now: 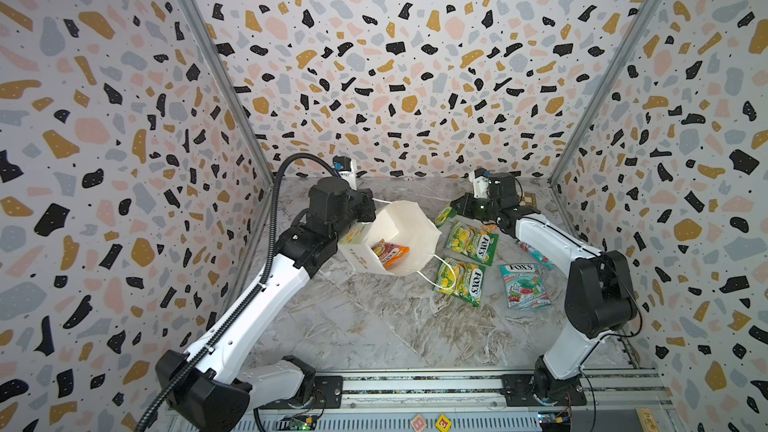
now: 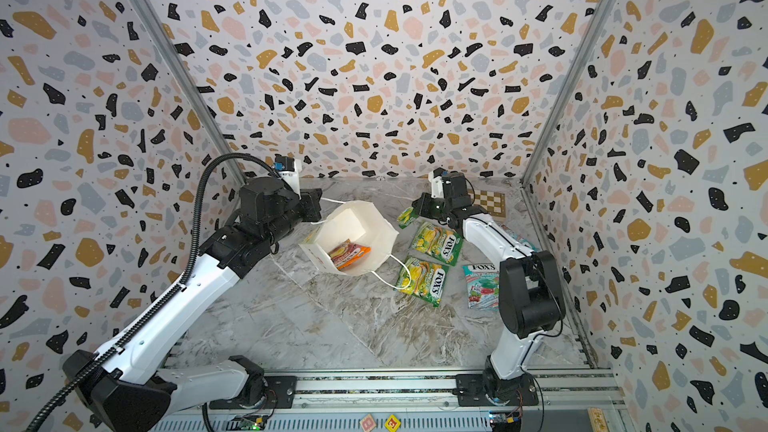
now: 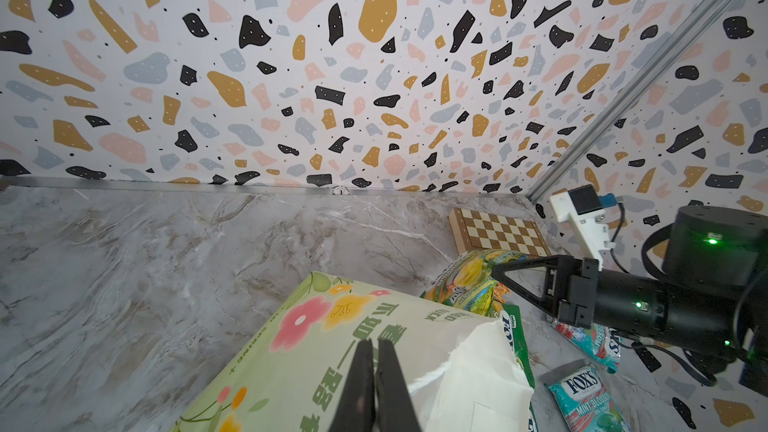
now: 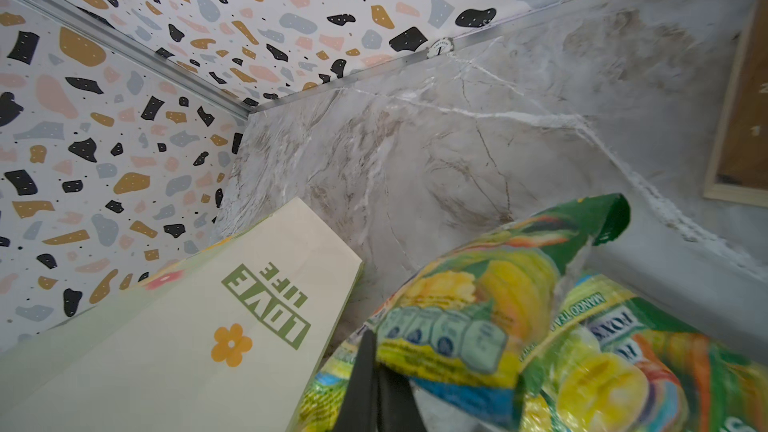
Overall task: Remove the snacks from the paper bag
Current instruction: 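Lower the green packet onto the table beside the other packets and release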
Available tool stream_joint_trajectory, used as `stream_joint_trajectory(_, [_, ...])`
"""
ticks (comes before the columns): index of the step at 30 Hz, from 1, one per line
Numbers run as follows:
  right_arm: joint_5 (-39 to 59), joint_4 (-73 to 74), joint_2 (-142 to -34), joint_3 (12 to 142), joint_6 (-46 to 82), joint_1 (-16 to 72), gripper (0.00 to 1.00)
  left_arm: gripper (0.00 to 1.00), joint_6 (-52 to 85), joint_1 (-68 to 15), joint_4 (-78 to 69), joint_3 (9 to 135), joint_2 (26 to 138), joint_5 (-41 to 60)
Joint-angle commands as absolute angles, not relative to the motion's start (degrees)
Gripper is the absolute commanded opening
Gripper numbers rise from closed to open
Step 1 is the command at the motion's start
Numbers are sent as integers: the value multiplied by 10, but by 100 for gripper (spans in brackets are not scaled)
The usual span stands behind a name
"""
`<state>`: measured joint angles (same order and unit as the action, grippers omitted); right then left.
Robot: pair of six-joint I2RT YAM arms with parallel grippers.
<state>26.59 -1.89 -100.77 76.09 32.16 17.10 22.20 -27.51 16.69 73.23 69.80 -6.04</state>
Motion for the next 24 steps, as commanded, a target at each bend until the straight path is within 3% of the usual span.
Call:
stream_joint_trajectory(1, [337,52,-1024,806,338,171,0,0,208,-270,150,743,688,-70])
stream_joint_trajectory(8, [422,96,-1098,829,359,171,0,0,214,-267,159,748,686,-99])
stream_joint_trajectory(14, [433,82,-1129,822,340,167,0,0,220,-263,161,750,688,-107])
stream_joint_trajectory(24, [353,2,-1142,798,273,149,1,0,223,-261,162,750,685,-110])
